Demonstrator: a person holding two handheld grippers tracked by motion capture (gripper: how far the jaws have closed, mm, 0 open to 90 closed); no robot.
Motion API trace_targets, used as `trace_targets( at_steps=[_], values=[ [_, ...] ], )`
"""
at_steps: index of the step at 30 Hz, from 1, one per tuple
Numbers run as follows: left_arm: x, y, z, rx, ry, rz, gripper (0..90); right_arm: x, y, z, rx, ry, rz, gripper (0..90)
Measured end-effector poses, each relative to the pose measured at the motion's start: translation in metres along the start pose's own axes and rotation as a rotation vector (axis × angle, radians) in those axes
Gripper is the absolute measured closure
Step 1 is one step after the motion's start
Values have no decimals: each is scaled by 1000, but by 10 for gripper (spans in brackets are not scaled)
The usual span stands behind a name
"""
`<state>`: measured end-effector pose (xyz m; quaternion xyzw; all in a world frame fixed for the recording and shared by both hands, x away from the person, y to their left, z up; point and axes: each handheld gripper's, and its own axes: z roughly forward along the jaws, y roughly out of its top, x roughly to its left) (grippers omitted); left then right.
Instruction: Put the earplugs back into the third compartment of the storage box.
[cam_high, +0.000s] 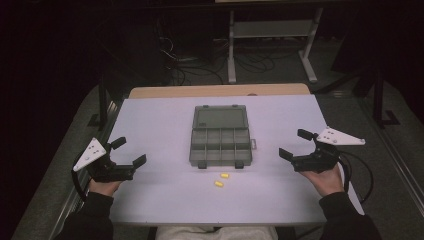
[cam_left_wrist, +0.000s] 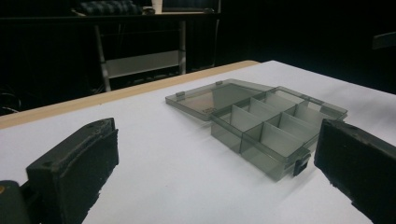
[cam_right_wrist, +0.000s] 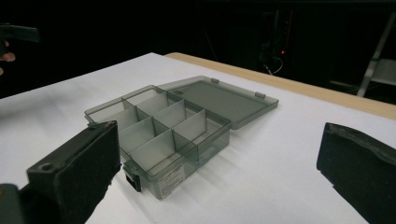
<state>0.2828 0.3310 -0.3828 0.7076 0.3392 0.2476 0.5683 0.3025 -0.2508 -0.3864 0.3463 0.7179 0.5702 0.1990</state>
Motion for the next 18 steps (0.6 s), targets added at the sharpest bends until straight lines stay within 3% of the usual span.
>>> trace_targets(
  at_steps=[9, 18],
  values=[
    [0, -2, -1, 5, 5, -28, 0, 3, 0, -1, 9, 1, -9, 0],
    [-2, -3, 1, 23, 1, -24, 0, 4, 1, 4, 43, 5, -9, 0]
  ],
)
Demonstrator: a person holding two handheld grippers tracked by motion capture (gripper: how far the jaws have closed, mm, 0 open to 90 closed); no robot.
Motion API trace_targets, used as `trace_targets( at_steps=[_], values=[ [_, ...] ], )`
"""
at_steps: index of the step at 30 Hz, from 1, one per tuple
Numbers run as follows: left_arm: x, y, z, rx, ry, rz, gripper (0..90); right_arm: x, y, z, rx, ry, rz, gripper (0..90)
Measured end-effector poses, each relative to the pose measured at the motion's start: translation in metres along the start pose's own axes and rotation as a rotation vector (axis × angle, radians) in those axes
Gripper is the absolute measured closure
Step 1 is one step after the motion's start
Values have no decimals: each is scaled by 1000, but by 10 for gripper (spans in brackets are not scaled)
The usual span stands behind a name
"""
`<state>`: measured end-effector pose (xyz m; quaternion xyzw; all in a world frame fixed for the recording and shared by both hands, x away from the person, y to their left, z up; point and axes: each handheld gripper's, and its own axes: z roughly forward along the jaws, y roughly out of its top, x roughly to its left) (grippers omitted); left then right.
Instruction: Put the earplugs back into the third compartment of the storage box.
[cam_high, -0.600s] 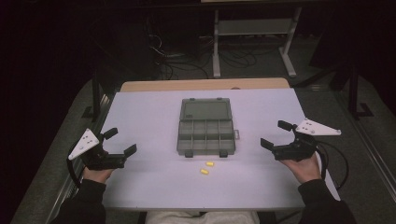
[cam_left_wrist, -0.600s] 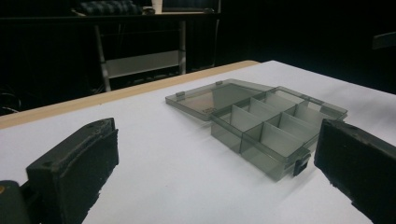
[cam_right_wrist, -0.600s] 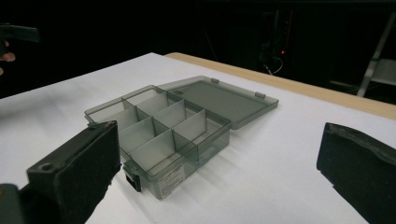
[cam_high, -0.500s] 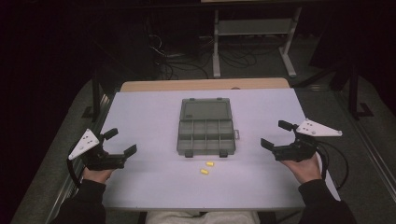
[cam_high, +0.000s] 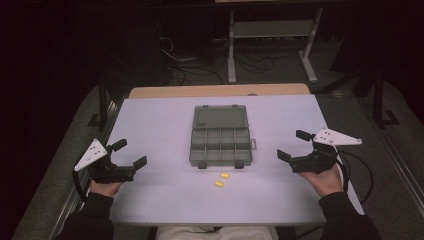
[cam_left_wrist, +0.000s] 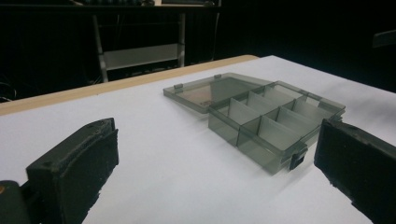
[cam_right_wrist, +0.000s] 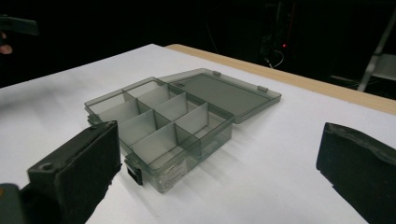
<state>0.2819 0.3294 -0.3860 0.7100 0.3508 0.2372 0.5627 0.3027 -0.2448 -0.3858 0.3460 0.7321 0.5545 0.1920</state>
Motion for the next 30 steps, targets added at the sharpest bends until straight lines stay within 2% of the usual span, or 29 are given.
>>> trace_targets(
  at_steps=[3, 5, 9, 19, 24, 26, 30],
  values=[
    [-2, 0, 0, -1, -2, 0, 0, 2, 3, 2, 22, 12, -10, 0],
    [-2, 0, 2, 3, 1, 4, 0, 3, 5, 4, 50, 43, 1, 0],
    [-2, -1, 4, 13, 3, 13, 0, 9, 9, 8, 89, 60, -24, 0],
    [-2, -1, 4, 15, 7, 11, 0, 20, 22, 17, 129, 91, -65, 0],
    [-2, -1, 4, 15, 9, 12, 0, 28, 28, 26, 162, 129, -79, 0],
    [-2, -1, 4, 18, 9, 12, 0, 35, 32, 33, 192, 151, -103, 0],
    [-2, -1, 5, 18, 6, 11, 0, 43, 36, 41, 216, 169, -127, 0]
  ],
)
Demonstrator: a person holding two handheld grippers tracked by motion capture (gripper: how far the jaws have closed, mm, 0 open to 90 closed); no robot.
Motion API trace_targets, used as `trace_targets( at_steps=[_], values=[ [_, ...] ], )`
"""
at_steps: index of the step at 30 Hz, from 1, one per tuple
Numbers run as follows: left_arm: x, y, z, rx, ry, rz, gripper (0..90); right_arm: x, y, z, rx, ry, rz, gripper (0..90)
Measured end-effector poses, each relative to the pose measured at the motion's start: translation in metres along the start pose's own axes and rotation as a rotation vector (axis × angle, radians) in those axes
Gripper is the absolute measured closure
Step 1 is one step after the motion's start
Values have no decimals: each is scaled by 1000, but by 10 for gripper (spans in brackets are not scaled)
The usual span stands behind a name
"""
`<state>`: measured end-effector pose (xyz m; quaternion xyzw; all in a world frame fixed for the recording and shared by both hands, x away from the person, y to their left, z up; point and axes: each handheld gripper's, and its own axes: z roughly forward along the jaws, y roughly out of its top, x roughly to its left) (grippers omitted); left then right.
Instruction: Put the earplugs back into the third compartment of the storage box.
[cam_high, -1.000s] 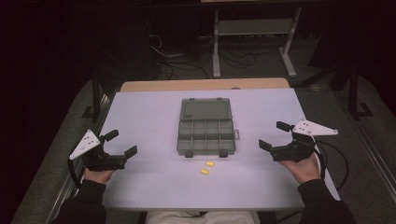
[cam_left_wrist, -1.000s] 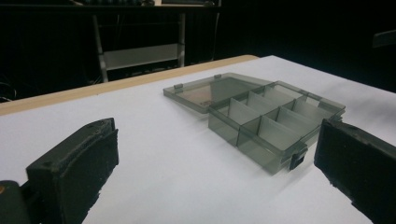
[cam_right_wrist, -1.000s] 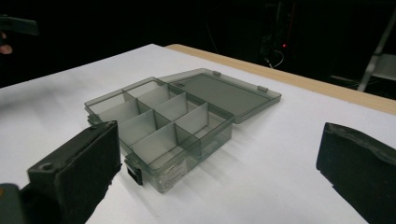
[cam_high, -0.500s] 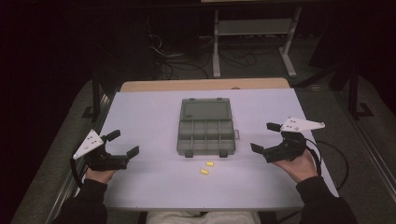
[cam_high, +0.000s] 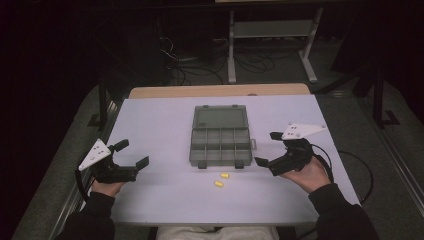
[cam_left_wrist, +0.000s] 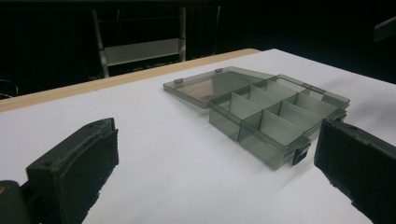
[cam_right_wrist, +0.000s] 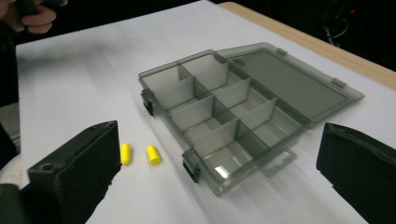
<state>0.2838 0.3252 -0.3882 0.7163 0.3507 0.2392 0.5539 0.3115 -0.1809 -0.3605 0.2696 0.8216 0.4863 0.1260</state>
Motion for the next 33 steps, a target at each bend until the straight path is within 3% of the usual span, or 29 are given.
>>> trace_targets(
  at_steps=[9, 17, 33],
  values=[
    [0, 0, 0, 5, -5, 5, 0, 15, 20, 21, 39, 37, -56, 0],
    [0, 0, 0, 5, -8, 5, 0, 22, 22, 36, 96, 64, -78, 0],
    [-2, 0, 0, 1, -8, 14, 0, 53, 24, 79, 214, 185, -142, 0]
  ],
)
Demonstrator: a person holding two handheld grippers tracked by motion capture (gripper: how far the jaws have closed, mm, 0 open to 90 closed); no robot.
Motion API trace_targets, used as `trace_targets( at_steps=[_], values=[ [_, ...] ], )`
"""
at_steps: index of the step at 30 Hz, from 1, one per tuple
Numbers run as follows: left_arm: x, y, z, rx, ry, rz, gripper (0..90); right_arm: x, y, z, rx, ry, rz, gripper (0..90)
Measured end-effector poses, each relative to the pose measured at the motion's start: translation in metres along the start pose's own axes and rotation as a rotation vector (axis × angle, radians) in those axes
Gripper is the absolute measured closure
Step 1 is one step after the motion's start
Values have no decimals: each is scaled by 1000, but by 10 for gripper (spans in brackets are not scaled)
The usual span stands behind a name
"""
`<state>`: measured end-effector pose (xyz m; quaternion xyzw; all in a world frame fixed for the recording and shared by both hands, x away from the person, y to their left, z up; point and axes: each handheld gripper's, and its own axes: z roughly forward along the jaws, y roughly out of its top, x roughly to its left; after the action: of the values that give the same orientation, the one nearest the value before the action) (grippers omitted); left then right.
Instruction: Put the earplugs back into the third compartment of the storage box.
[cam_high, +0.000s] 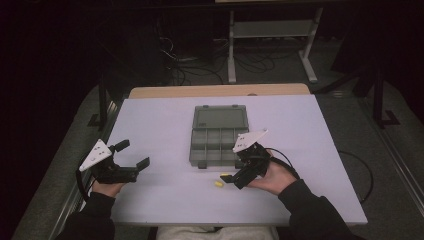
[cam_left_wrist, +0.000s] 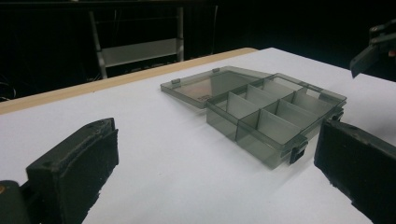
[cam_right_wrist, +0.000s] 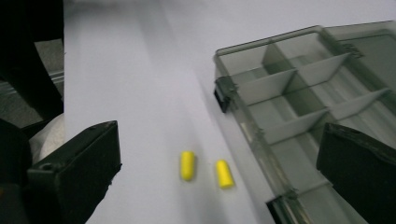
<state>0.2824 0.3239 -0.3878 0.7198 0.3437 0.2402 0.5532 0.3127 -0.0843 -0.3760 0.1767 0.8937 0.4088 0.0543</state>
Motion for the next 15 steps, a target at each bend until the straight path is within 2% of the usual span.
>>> trace_targets(
  at_steps=[6, 12, 15],
  values=[
    [0, 0, 0, 0, -2, 1, 0, 7, 1, 19, 53, 33, -28, 0],
    [0, 0, 0, 2, -2, 4, 0, 11, -1, 32, 117, 38, -47, 0],
    [-1, 0, 0, 2, -2, 4, 0, 15, -1, 38, 148, 62, -57, 54]
  ],
)
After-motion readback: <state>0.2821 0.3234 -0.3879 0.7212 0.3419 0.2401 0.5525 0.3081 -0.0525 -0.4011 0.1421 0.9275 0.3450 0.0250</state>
